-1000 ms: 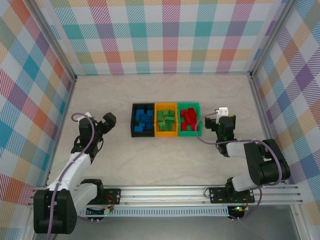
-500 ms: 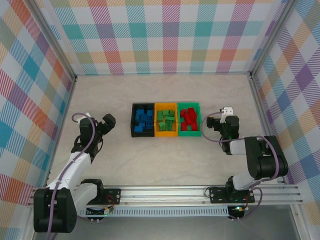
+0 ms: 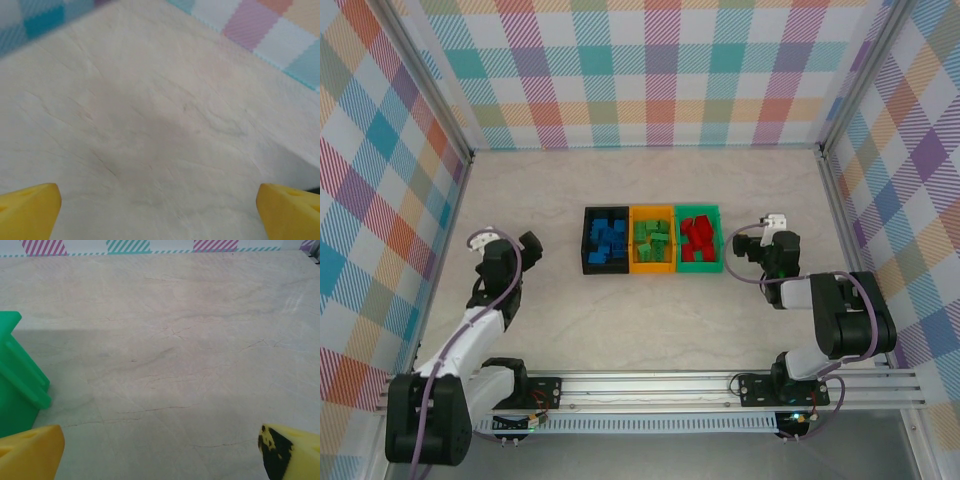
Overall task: Sort the legos into containers by color
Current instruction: Reset both arms
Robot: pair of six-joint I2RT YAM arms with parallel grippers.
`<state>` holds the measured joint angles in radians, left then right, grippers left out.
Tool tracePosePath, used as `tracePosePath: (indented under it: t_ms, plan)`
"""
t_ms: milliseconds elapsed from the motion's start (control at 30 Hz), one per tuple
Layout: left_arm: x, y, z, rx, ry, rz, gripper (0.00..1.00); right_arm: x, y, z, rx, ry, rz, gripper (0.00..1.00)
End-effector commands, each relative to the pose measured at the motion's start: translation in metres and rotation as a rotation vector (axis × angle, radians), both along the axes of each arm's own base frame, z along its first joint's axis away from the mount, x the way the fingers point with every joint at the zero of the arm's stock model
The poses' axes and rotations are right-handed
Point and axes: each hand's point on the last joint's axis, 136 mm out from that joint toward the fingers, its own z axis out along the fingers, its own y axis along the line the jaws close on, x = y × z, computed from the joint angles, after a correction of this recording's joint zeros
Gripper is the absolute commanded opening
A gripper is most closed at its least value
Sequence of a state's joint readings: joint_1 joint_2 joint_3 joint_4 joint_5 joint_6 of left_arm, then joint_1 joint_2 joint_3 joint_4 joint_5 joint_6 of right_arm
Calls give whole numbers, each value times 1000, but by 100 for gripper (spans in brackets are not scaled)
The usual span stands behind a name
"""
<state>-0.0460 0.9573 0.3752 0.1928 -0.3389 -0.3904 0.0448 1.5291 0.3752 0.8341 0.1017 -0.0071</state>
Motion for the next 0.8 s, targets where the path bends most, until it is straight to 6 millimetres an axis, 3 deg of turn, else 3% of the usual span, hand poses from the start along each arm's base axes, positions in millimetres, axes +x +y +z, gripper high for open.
tracePosePath:
  t_ms: [0,100,300,433,567,767]
  plan:
    - [-19,32,7,168,-80,153,100,8,4,10,38,-21,25,99]
    - [-18,38,5,219,-91,179,100,9,4,10,47,-17,33,99]
    - [17,32,-1,272,-92,132,100,9,3,10,48,-15,32,99]
    - [60,-10,-28,274,-40,-135,100,9,2,10,50,-14,33,99]
    - [84,-58,-52,307,-25,-422,100,9,3,10,52,-13,34,99]
    - [82,-60,-55,289,-1,-440,100,9,3,10,52,-14,36,99]
